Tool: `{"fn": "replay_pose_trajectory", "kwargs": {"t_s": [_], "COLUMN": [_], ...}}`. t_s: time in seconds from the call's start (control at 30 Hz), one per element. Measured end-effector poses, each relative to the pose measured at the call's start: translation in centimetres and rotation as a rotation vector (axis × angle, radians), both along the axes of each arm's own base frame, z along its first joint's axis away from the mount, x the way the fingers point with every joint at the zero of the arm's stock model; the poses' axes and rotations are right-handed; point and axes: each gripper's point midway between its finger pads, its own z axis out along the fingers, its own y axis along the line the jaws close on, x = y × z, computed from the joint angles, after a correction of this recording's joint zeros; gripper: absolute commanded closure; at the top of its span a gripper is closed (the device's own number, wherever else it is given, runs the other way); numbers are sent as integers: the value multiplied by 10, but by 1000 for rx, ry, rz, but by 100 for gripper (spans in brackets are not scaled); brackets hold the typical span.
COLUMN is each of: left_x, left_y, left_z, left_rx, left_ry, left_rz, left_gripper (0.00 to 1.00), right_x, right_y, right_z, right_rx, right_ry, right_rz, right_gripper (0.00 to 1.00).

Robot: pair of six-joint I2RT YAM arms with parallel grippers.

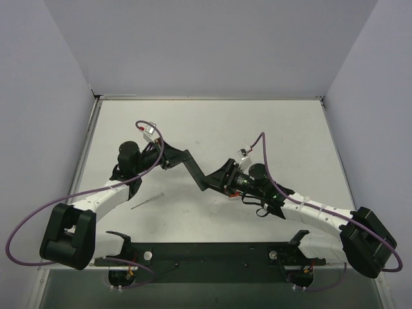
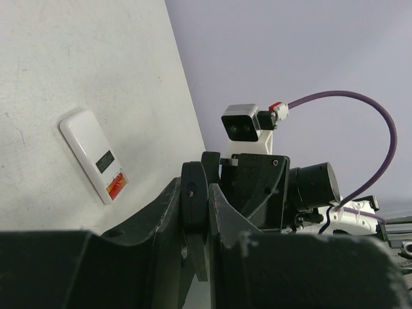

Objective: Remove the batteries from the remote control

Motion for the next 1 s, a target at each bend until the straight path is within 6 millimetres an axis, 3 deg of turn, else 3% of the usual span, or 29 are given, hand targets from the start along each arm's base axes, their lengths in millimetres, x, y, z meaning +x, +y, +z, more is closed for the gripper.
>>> {"fn": "replay_pose_trajectory", "kwargs": {"t_s": [0.1, 0.2, 0.57, 0.8, 1.0], "left_x": [3, 4, 2, 1, 1], "left_y": [2, 2, 3, 3, 3], "left_z": [0, 2, -2, -2, 1], "left_rx": [0, -6, -14, -19, -28], "left_ry": [-2, -3, 11, 14, 8], "left_rz": [17, 20, 23, 23, 23], "left_gripper": [100, 100, 100, 100, 100], "right_x": [-2, -3, 5, 9, 10], "right_y": [-1, -1, 9, 13, 14], "right_z": [-4, -6, 9, -1, 2], "right_rx": [-11, -18, 20, 10, 26], "right_ry": [18, 31, 64, 112, 116], "right_rz": [4, 8, -2, -10, -13], "right_gripper": [32, 30, 36, 50, 62]}}
